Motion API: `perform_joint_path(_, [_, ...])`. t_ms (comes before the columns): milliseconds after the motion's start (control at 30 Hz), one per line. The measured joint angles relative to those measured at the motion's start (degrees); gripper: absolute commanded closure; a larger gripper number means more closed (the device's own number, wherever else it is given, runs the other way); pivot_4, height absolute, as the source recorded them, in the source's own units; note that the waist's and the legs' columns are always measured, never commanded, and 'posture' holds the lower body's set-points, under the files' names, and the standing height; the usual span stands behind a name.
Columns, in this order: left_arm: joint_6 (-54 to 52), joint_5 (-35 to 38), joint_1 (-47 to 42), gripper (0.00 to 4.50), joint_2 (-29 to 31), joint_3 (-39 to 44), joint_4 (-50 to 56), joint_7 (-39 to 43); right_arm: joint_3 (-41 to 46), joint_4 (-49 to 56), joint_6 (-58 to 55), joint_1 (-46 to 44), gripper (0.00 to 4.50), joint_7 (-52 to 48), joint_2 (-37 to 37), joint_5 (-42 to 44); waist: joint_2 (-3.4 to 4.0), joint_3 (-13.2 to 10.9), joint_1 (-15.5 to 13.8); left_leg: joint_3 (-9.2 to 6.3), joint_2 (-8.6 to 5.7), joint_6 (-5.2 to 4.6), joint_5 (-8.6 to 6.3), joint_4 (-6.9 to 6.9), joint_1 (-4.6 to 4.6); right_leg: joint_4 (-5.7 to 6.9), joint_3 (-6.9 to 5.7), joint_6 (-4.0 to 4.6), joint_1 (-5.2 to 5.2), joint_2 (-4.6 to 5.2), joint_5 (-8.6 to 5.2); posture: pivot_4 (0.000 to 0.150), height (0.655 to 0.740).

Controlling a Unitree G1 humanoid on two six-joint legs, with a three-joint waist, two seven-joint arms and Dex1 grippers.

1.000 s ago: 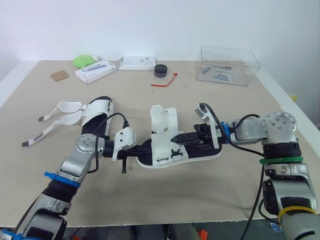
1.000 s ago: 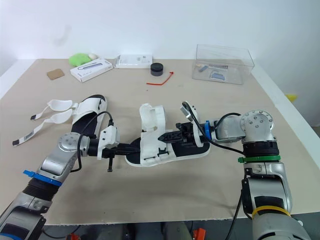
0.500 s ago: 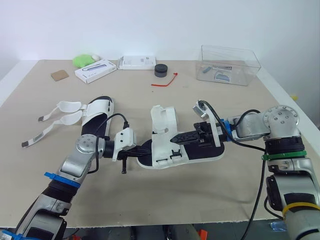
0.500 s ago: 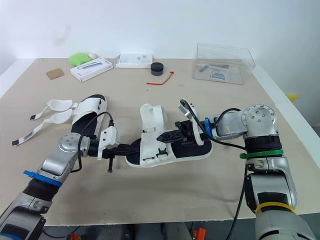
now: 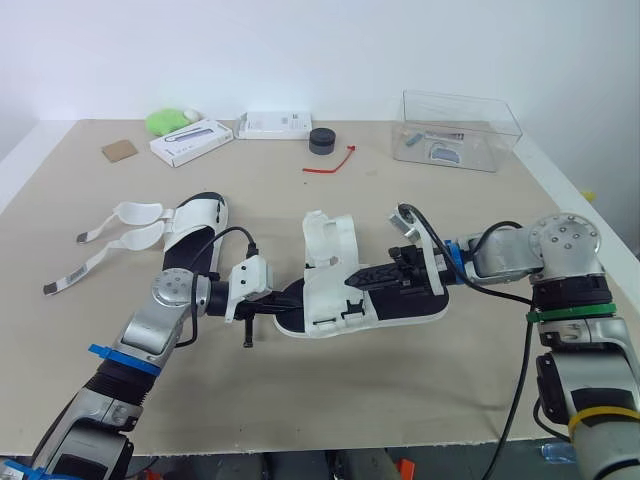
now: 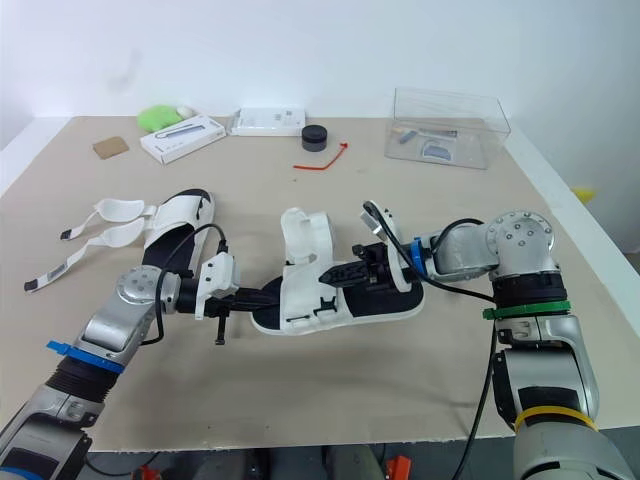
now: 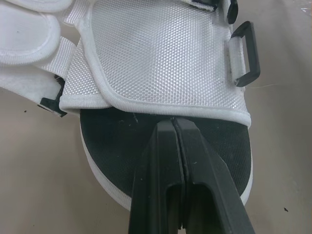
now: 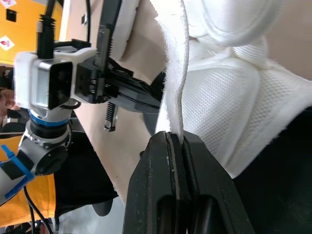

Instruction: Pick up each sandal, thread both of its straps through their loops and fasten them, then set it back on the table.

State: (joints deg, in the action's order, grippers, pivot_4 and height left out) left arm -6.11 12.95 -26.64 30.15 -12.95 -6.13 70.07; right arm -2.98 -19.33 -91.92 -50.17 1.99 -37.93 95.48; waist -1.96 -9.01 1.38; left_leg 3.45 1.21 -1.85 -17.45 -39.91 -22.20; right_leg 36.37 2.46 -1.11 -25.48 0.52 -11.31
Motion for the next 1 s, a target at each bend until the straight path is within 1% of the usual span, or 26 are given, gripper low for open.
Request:
perform_joint_path(367, [0.1, 0.0, 0.0, 4.5, 0.0, 0.0, 0.0, -0.1, -1.1, 0.6, 0.1, 0.3, 4.49, 1.1, -0.4, 0.6, 0.01, 0.0, 0.0, -0.01, 0.03, 0.0, 0.0, 0.12, 0.0, -0.09, -0.01, 0.0, 0.0, -0.02, 0.0, 0.15, 0.74])
perform_joint_path(600, [0.2, -0.2, 0.0, 4.5, 0.0, 0.0, 0.0, -0.1, -2.2, 1.9, 1.5, 0.1, 4.49, 3.6, -1.4, 6.2, 0.01, 0.0, 0.0, 0.0, 0.03, 0.0, 0.0, 0.15, 0.0, -0.12, -0.01, 0.0, 0.0, -0.02, 0.0, 0.15, 0.74])
perform_joint_path(833, [0.4, -0.5, 0.0, 4.5, 0.0, 0.0, -0.1, -0.1, -6.6, 2.4, 5.7, -0.3, 4.49, 8.0, -3.7, 14.0, 0.01, 0.0, 0.0, 0.0, 0.03, 0.0, 0.0, 0.14, 0.0, -0.12, -0.01, 0.0, 0.0, -0.01, 0.0, 0.15, 0.74])
perform_joint_path(1000, [0.7, -0.6, 0.0, 4.5, 0.0, 0.0, -0.1, -0.1, -8.3, 3.5, 7.3, -0.3, 4.49, 8.8, -4.1, 15.8, 0.01, 0.0, 0.0, 0.0, 0.03, 0.0, 0.0, 0.14, 0.0, -0.12, -0.01, 0.0, 0.0, -0.01, 0.0, 0.15, 0.74])
